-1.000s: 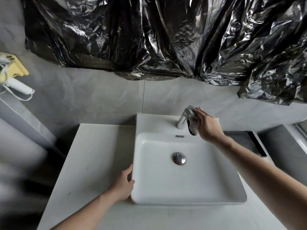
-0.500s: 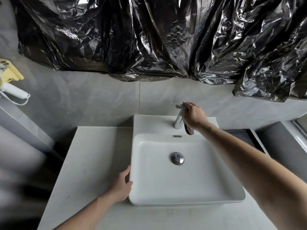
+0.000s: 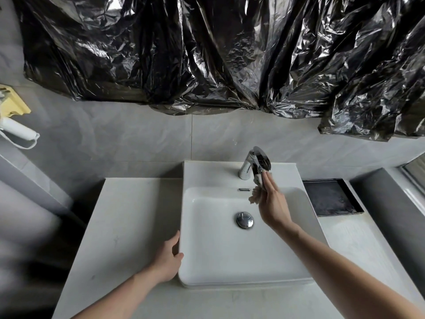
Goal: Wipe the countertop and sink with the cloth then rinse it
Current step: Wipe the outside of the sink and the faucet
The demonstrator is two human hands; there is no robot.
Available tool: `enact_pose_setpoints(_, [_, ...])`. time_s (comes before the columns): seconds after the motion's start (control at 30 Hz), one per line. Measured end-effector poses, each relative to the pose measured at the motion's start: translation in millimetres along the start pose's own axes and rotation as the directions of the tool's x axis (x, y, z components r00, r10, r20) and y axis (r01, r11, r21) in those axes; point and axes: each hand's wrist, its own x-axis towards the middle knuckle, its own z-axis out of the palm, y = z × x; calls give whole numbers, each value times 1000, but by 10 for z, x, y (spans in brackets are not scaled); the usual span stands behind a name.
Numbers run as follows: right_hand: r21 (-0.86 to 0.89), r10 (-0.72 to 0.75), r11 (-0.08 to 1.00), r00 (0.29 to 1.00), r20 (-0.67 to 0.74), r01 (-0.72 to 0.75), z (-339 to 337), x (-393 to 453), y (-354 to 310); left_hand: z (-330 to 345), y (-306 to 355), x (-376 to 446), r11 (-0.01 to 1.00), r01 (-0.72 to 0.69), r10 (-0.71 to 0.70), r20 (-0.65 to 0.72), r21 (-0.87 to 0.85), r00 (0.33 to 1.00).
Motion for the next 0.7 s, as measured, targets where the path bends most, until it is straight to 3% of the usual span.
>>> enact_pose_setpoints(0.13, [-129, -106, 985, 992, 65, 113, 18, 155, 11, -7, -7, 6, 1000, 8, -8, 9, 20, 1000])
enact_pose_setpoints(0.4, [-307, -50, 947, 988, 149, 94, 39, 368, -37, -5, -73, 74, 997, -7, 6, 15, 71, 1000])
enact_pose_setpoints(0.53, [-403, -128, 896, 979, 161, 184, 56, 278, -11, -13, -96, 86, 997, -13, 11, 17, 72, 1000])
enact_pose_setpoints(0.7, [-393, -219, 872, 951, 218, 291, -113, -31, 249, 9, -110, 82, 999, -4, 4, 0, 36, 1000])
